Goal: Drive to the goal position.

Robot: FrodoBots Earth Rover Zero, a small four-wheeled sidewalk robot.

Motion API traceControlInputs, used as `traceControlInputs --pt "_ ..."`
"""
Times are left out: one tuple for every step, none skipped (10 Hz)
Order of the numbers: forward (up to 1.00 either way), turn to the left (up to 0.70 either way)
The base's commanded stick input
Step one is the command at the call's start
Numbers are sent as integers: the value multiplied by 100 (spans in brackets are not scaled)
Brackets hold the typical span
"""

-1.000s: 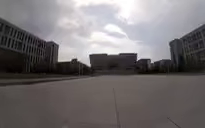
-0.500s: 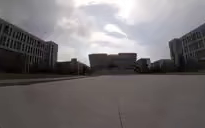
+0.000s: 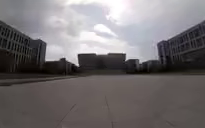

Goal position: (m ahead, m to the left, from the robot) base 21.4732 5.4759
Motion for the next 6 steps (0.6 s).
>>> traceControlInputs --pt "70 0" --pt "70 0" --pt "70 0" --pt "70 0" --pt "70 0" --pt "70 0"
